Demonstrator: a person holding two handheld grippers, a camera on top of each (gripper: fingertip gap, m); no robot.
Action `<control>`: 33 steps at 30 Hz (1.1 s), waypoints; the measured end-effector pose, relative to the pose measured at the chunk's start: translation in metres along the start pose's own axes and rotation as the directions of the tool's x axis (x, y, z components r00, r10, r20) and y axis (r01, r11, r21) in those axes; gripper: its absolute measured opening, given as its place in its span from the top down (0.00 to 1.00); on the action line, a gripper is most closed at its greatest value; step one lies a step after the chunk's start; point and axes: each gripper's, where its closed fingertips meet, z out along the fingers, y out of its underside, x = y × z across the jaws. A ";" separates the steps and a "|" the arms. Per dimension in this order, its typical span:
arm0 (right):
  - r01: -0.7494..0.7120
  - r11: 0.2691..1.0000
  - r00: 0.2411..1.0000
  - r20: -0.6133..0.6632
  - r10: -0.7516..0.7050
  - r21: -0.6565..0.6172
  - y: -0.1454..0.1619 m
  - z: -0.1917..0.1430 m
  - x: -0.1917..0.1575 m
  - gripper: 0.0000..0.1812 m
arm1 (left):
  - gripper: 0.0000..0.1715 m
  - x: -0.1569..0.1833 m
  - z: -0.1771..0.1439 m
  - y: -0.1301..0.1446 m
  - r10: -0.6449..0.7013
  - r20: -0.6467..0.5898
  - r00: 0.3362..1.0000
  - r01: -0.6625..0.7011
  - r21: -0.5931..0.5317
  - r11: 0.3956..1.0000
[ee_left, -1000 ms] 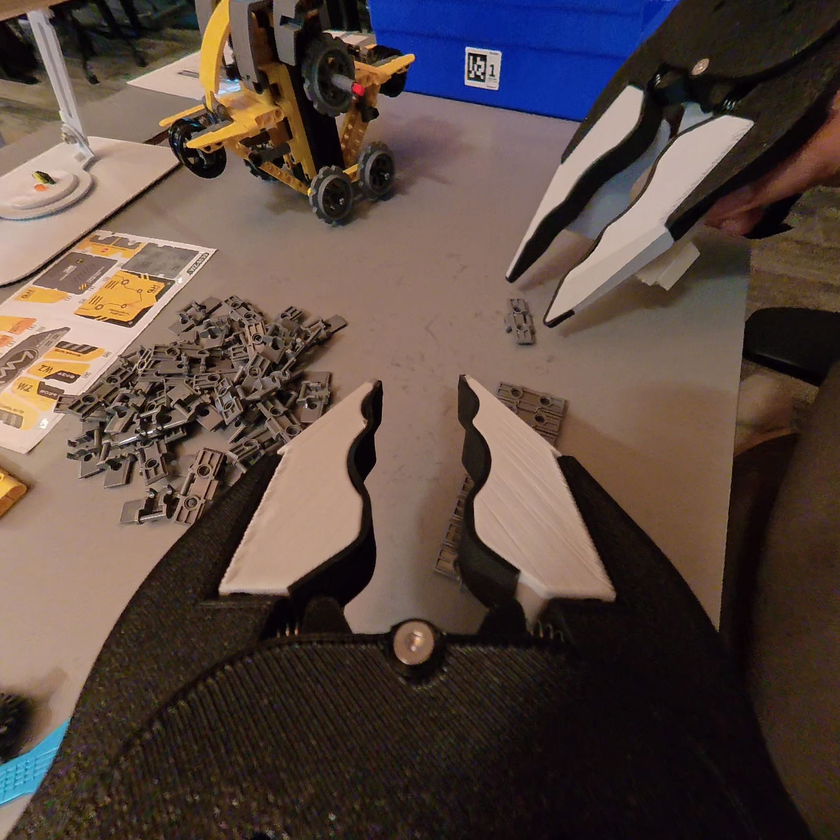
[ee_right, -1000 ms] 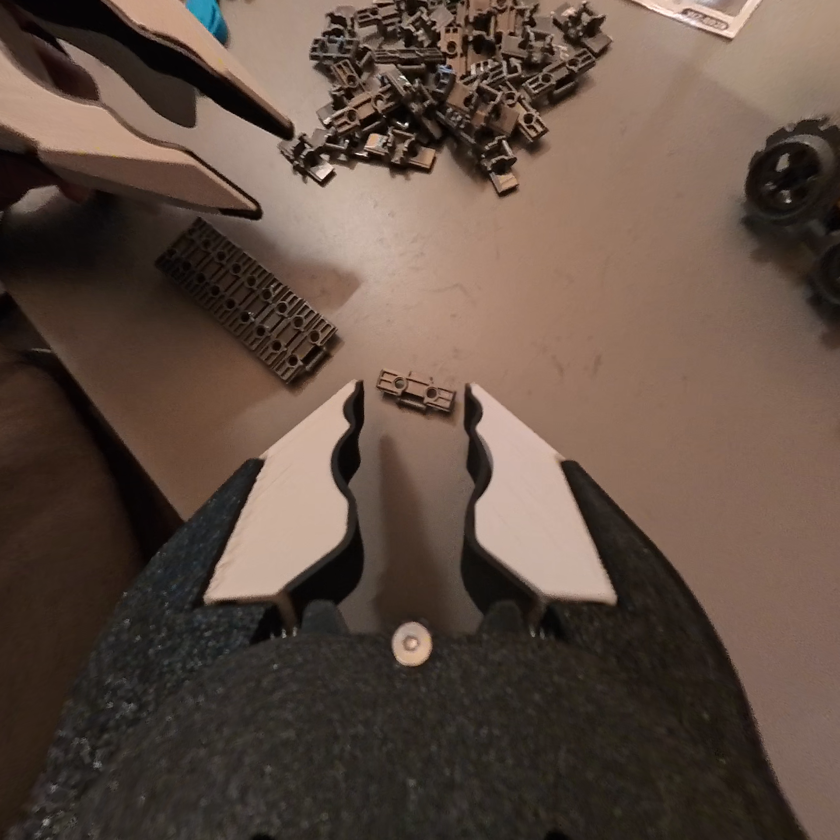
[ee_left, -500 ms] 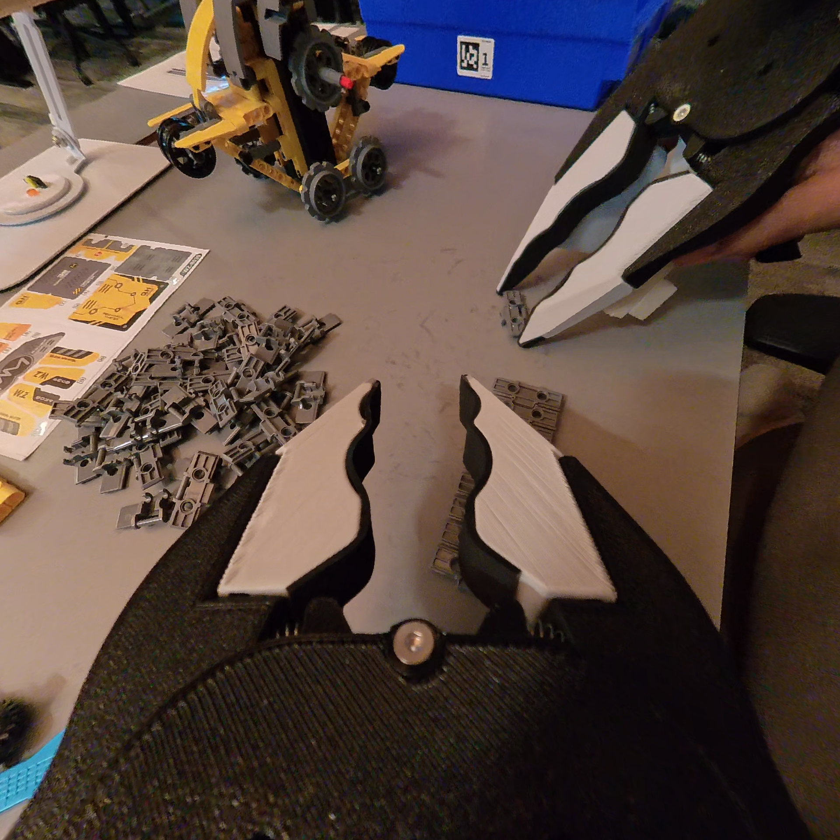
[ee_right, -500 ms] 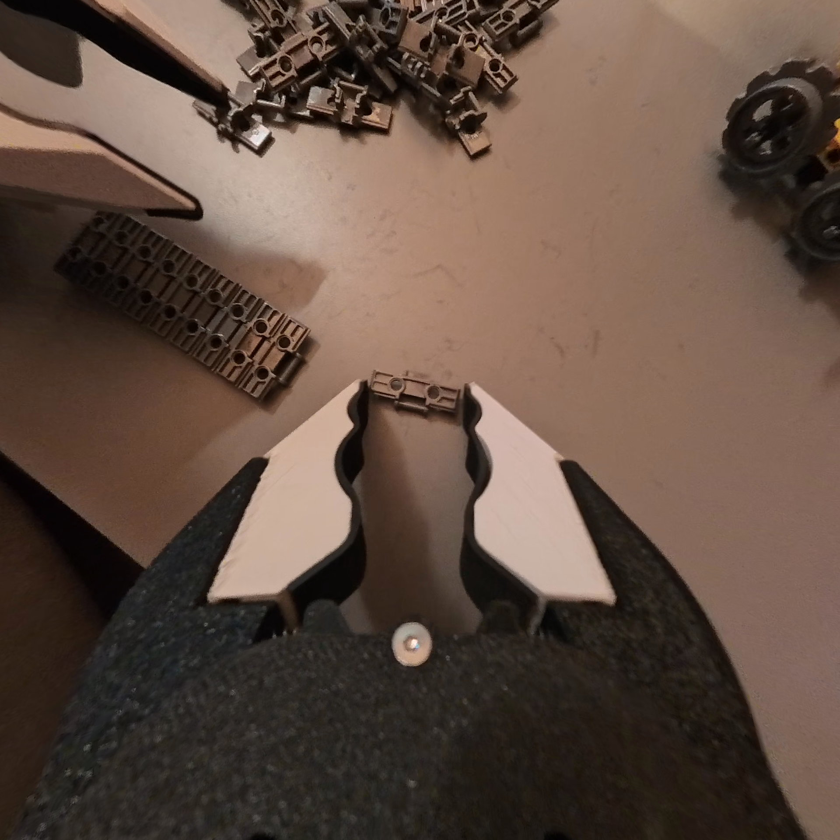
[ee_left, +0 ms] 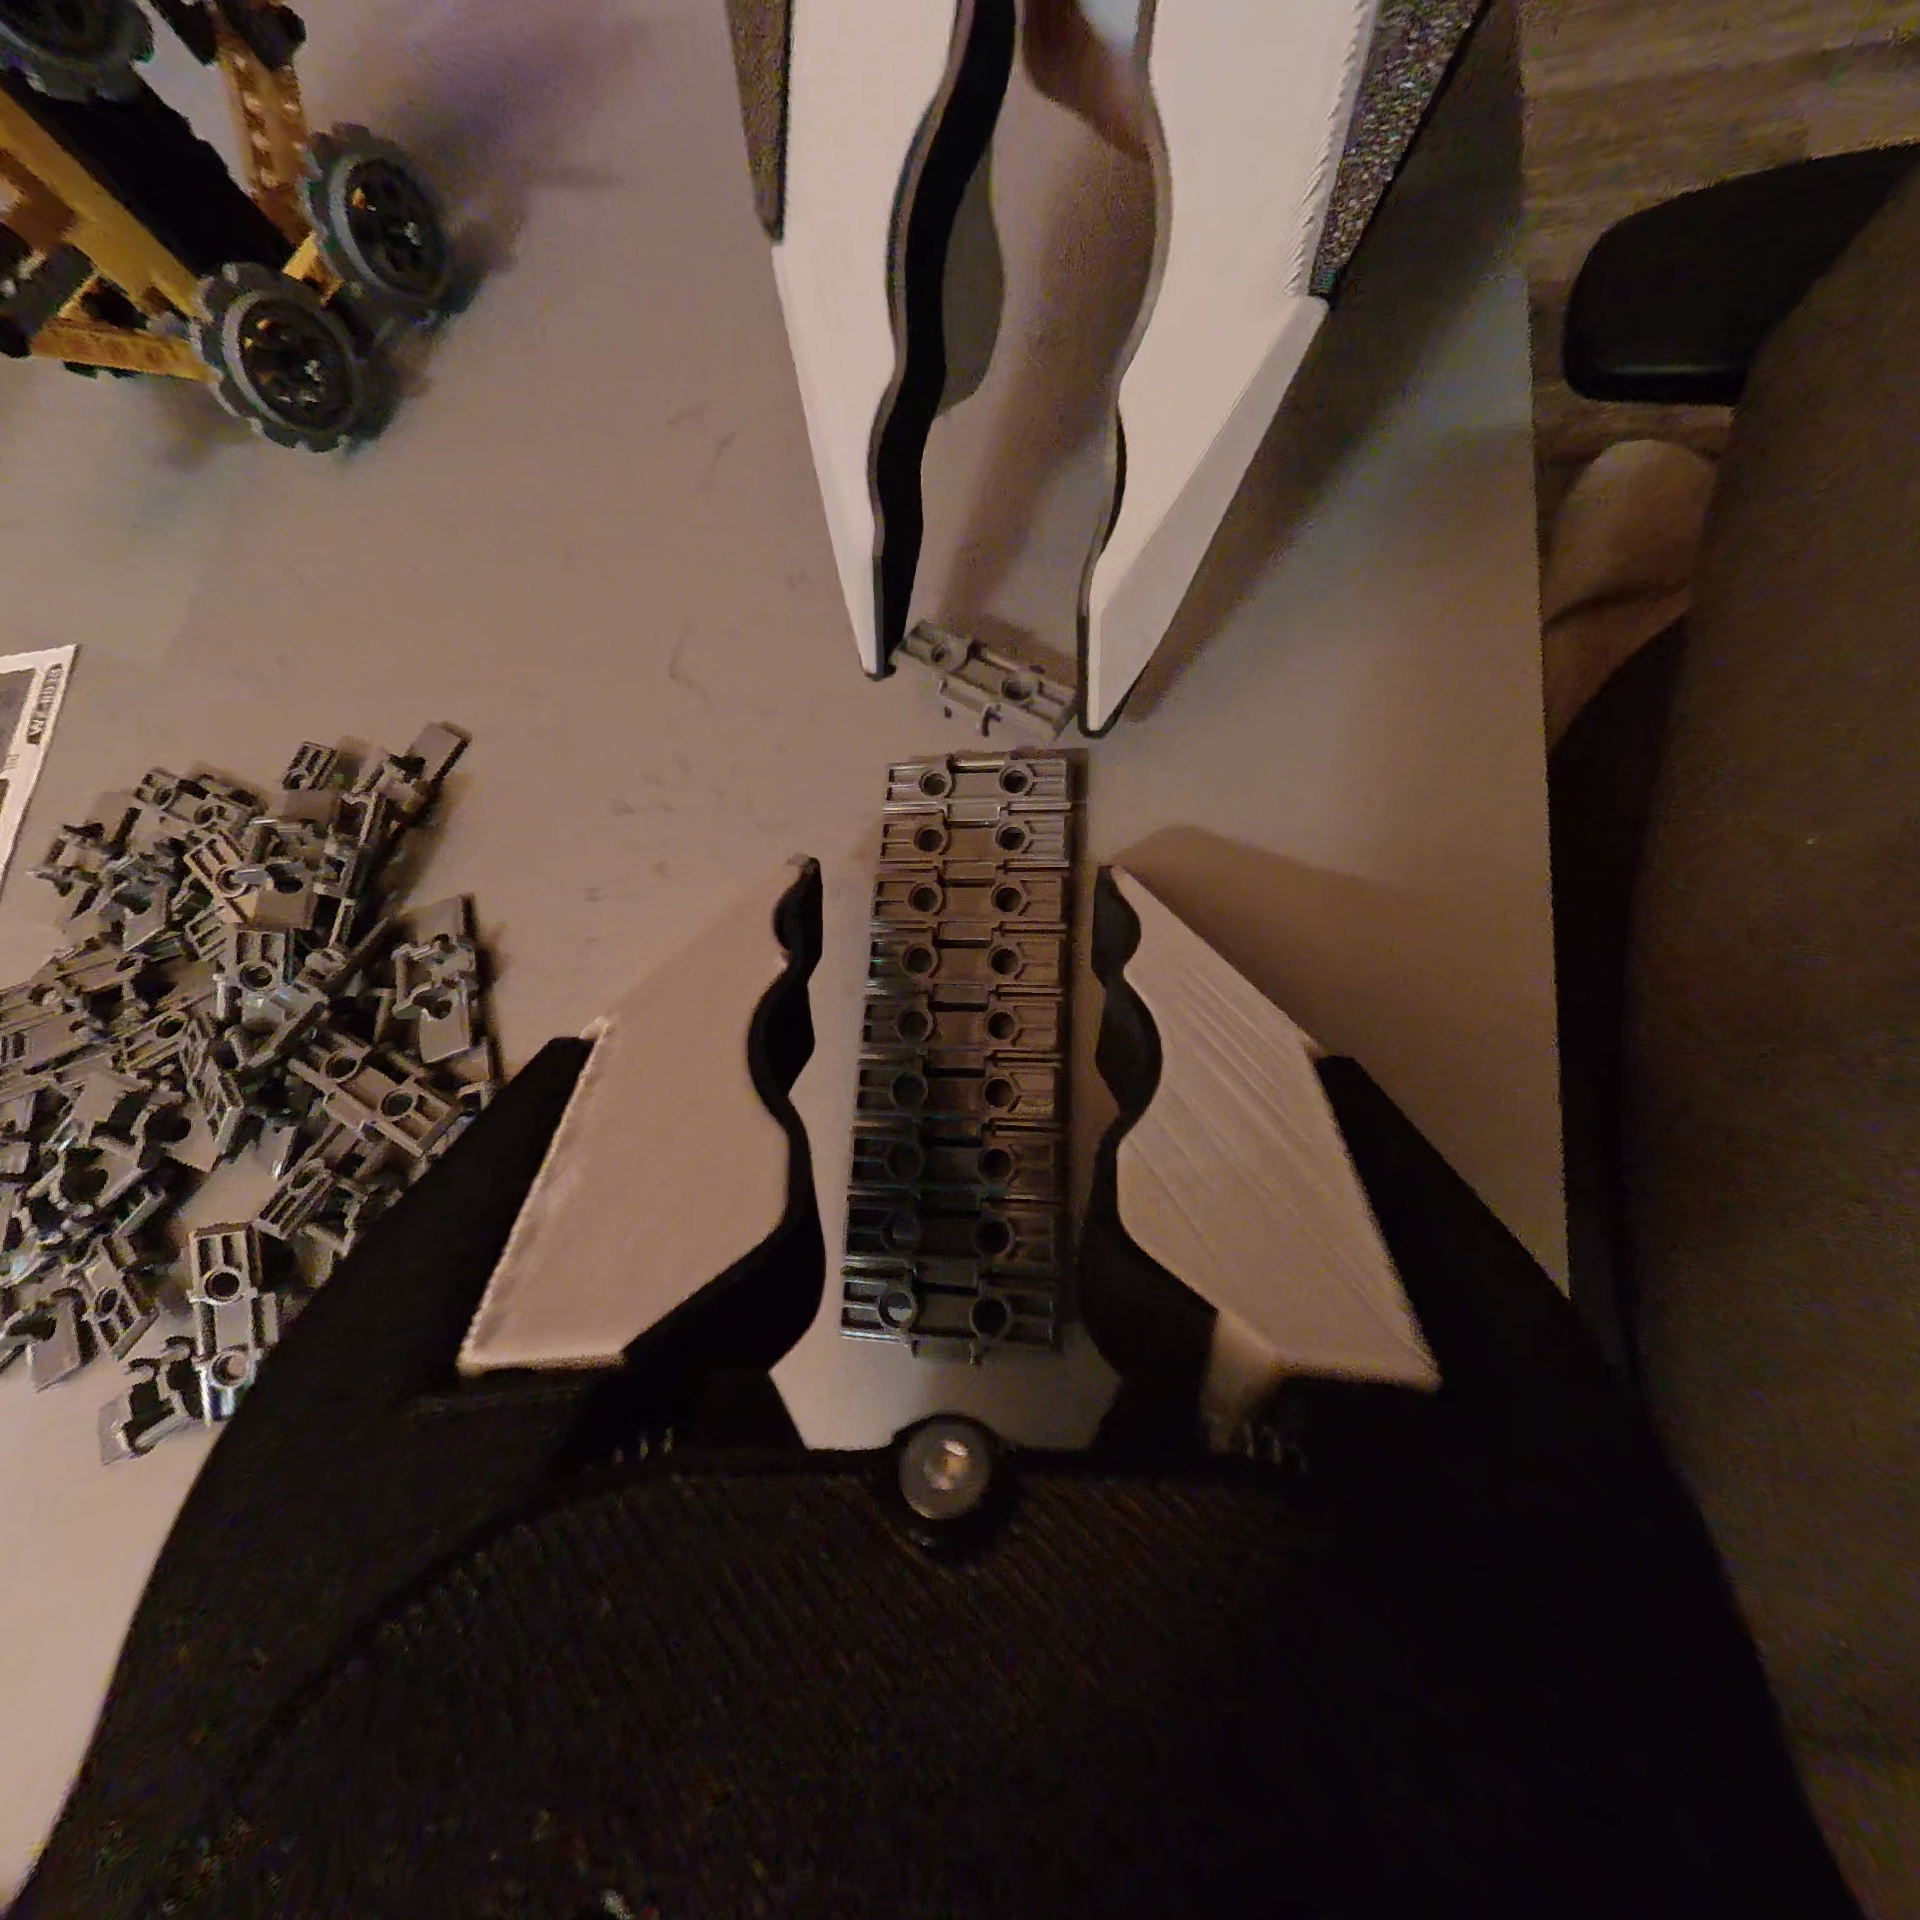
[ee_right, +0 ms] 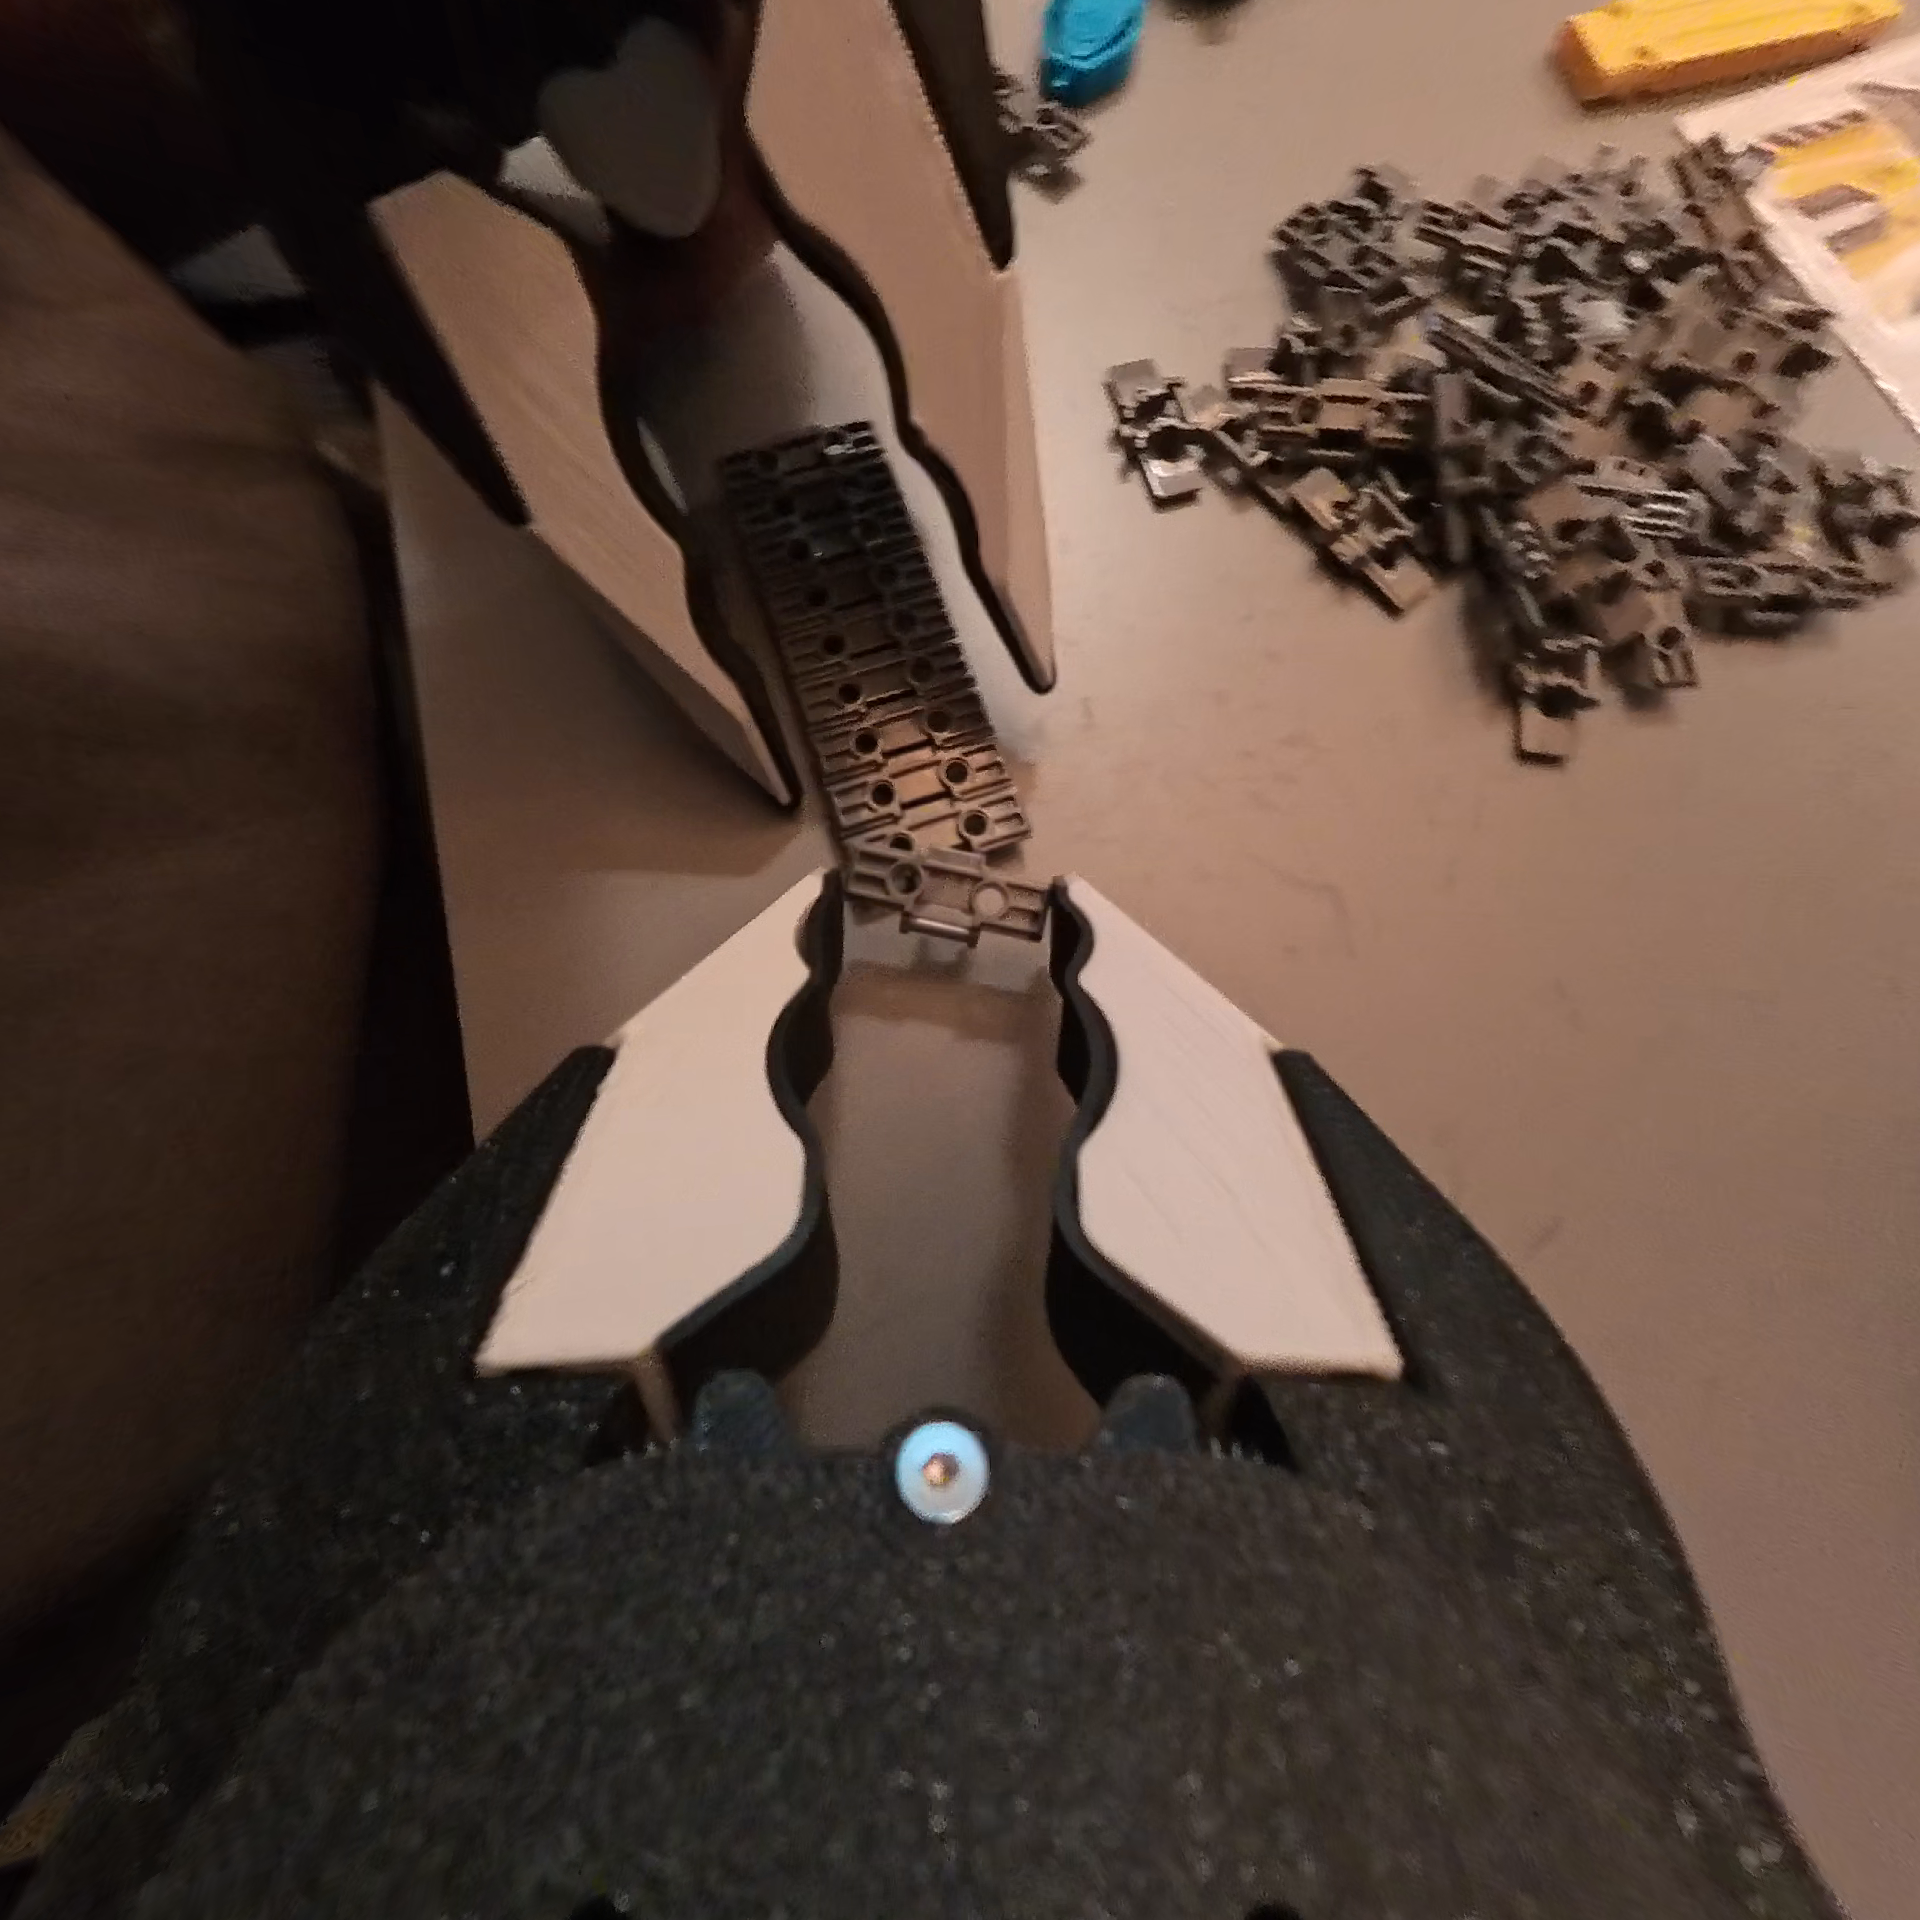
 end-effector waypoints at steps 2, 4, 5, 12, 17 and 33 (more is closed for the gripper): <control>0.027 1.000 0.998 0.061 -0.027 0.002 0.000 0.002 -0.002 0.78 | 0.71 0.003 0.001 0.001 0.000 -0.023 1.000 0.000 -0.007 1.000; 0.059 0.998 0.992 0.108 -0.058 -0.001 0.000 0.002 -0.003 0.78 | 0.73 0.004 0.001 0.001 -0.013 -0.047 0.999 0.012 -0.012 1.000; 0.079 0.997 0.989 0.126 -0.078 -0.004 0.001 0.003 -0.003 0.78 | 0.73 0.004 0.001 0.002 -0.024 -0.060 0.998 0.024 -0.015 1.000; 0.221 0.975 0.952 0.219 -0.216 0.000 0.003 0.007 -0.003 0.78 | 0.71 0.006 0.004 0.004 -0.114 -0.150 0.982 0.108 -0.048 0.993; 0.270 0.963 0.929 0.267 -0.254 -0.022 0.007 0.011 -0.003 0.78 | 0.72 0.006 0.004 0.005 -0.138 -0.172 0.975 0.130 -0.055 0.990; 0.313 0.949 0.912 0.290 -0.289 -0.039 0.006 0.008 -0.002 0.77 | 0.73 0.007 0.004 0.005 -0.145 -0.182 0.973 0.137 -0.056 0.989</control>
